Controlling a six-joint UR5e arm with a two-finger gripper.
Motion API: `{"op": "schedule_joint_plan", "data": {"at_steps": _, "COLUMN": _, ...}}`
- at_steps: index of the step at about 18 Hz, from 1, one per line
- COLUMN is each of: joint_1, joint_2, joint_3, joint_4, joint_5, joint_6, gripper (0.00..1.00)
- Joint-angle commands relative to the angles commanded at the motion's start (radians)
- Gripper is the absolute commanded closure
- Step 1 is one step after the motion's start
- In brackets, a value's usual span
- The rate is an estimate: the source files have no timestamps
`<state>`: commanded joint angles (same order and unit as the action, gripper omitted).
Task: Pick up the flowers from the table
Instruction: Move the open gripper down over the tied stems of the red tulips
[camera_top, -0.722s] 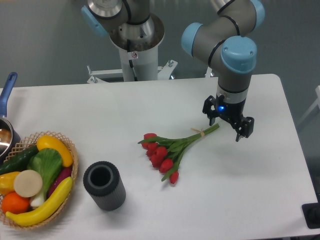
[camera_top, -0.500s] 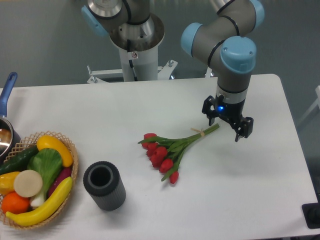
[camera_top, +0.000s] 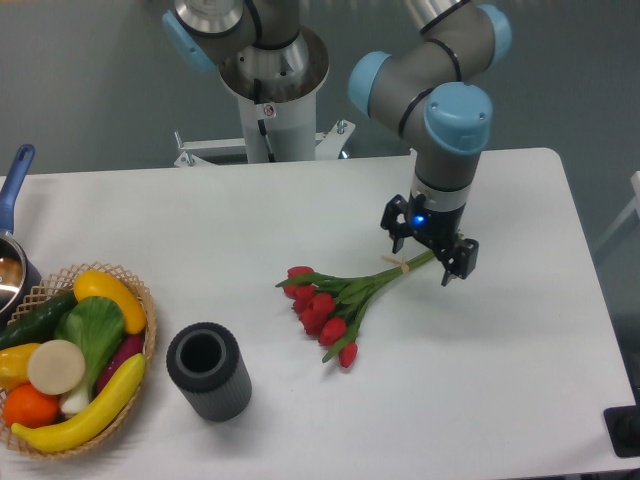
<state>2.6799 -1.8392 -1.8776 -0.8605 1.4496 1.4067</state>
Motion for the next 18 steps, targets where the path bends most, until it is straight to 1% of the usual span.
{"op": "schedule_joint_plan", "data": {"at_steps": 4, "joint_1": -0.051, "joint_2": -0.04, "joint_3": -0.04, "joint_4": 0.006, "joint_5": 0.0, "joint_6": -0.005, "gripper": 0.0}}
{"op": "schedule_joint_plan", "data": {"at_steps": 6, "joint_1": -0.063, "joint_2": -0.061, "joint_3": -0.069, "joint_4": 0.011, "joint_5": 0.002, "joint_6": -0.006, "gripper": 0.0}}
{"op": "schedule_joint_plan", "data": {"at_steps": 9, "joint_1": -0.068, "joint_2": -0.064, "joint_3": -0.086, "joint_4": 0.012, "joint_5": 0.002, "joint_6": -0.009, "gripper": 0.0}}
{"op": "schedule_joint_plan", "data": {"at_steps": 11, "joint_1": -0.069, "joint_2": -0.068, "joint_3": -0.084, "joint_4": 0.014, "joint_5": 0.0, "joint_6": -0.009, "gripper": 0.0}}
{"op": "schedule_joint_plan", "data": {"at_steps": 15, "joint_1": -0.074, "joint_2": -0.1, "joint_3": -0.071, "joint_4": 0.021, "joint_5": 0.002, "joint_6": -0.011, "gripper": 0.0}}
{"op": "schedule_joint_plan", "data": {"at_steps": 16, "joint_1": -0.075, "joint_2": -0.104, "joint_3": -0.069, "joint_4": 0.034, "joint_5": 0.002, "joint_6": -0.011, "gripper": 0.0}}
{"op": "schedule_joint_plan", "data": {"at_steps": 17, "joint_1": -0.08, "joint_2": -0.113, "joint_3": -0.069, "joint_4": 0.052, "joint_5": 0.002, "joint_6": -0.009, "gripper": 0.04}}
{"op": "schedule_joint_plan", "data": {"at_steps": 18, "joint_1": -0.084, "joint_2": -0.12, "joint_3": -0.071, "joint_4": 0.066, "joint_5": 0.002, "joint_6": -0.011, "gripper": 0.17}}
